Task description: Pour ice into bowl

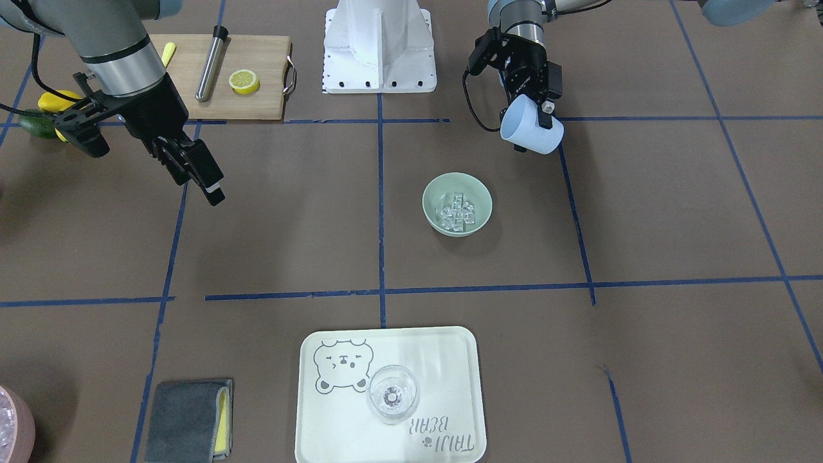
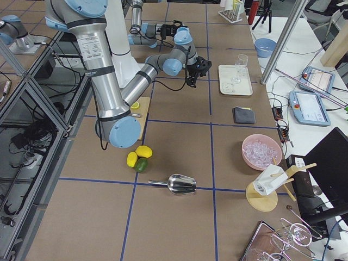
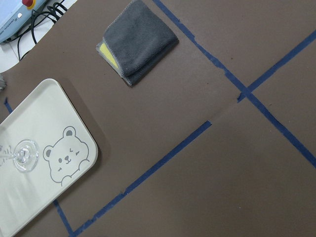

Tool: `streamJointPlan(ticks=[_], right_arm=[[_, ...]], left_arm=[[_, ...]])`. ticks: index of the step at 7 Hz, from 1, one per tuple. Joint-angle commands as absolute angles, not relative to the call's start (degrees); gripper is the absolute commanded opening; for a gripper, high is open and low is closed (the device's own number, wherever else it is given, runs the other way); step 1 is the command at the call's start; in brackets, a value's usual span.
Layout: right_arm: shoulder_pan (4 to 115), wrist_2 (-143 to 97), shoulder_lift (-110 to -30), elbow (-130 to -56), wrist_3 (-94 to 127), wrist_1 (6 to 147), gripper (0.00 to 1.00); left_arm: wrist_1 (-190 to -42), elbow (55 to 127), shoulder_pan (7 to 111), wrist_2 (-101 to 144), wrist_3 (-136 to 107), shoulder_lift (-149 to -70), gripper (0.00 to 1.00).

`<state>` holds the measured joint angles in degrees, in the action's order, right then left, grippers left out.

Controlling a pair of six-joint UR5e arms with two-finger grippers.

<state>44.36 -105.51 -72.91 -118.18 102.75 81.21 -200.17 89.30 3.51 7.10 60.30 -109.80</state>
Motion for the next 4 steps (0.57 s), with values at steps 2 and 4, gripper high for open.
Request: streamJointPlan(ticks=[2,4], right_arm=[[44.38,-105.47,-72.86,-118.83,102.74,81.21,1.00],[44.30,-105.38,-72.77,-118.92,102.74,81.21,1.00]], left_arm=[[-213.80,89.21,3.52,7.12,60.29,-103.56,0.00],[-220.98,89.21,3.52,7.21,60.38,-98.13,0.00]])
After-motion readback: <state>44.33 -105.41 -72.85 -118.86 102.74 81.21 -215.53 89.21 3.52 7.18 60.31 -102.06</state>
